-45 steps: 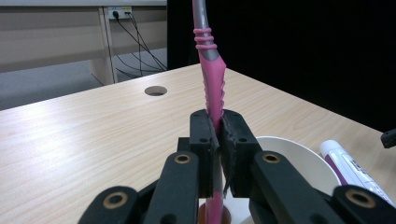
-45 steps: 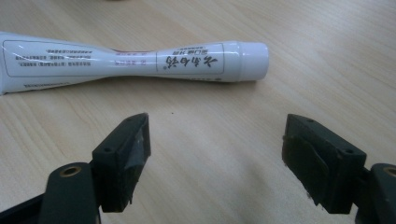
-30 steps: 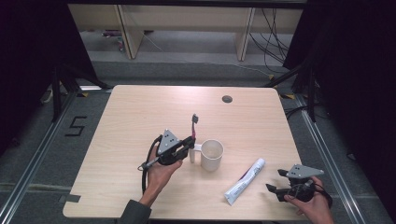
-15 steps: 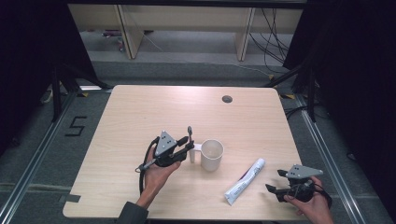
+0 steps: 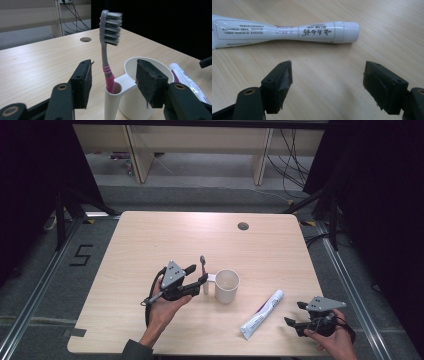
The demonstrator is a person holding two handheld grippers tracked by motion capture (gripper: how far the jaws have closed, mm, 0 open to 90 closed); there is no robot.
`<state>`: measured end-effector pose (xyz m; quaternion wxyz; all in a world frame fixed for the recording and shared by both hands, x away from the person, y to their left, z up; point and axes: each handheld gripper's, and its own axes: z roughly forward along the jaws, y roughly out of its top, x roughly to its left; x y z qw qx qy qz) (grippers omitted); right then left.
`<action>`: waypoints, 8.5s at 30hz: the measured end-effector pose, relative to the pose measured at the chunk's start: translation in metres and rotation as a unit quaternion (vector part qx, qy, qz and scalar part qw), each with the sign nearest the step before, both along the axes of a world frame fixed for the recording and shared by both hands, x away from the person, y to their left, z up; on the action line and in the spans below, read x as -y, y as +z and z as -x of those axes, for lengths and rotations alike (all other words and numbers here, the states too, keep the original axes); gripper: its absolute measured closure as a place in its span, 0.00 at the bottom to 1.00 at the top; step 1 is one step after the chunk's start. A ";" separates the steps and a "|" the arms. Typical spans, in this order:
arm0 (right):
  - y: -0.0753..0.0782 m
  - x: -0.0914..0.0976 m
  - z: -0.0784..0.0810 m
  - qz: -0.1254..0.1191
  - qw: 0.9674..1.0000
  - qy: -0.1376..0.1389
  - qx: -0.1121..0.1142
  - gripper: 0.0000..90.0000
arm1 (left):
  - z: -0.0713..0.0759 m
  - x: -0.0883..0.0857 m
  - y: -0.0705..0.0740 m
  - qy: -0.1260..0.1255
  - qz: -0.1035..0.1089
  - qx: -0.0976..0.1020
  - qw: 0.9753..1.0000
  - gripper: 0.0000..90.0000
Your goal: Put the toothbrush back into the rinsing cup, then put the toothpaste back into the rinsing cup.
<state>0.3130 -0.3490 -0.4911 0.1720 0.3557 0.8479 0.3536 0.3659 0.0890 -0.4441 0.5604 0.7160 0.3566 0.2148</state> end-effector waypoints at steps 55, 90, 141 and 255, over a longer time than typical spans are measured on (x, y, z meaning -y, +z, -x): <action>-0.002 0.001 0.000 0.004 1.000 -0.002 -0.003 0.27 | 0.049 -0.048 -0.029 -0.017 -0.066 -0.080 0.994 0.25; 0.003 0.003 0.003 0.002 1.000 -0.005 0.003 0.28 | 0.096 -0.070 -0.060 -0.006 -0.131 -0.141 0.981 0.18; 0.019 -0.086 -0.052 0.256 0.928 0.270 -0.001 0.33 | 0.096 -0.076 -0.068 0.003 -0.157 -0.147 0.977 0.19; 0.077 -0.101 -0.031 0.166 0.951 0.261 0.000 0.85 | 0.096 -0.072 -0.071 -0.010 -0.155 -0.153 0.976 0.19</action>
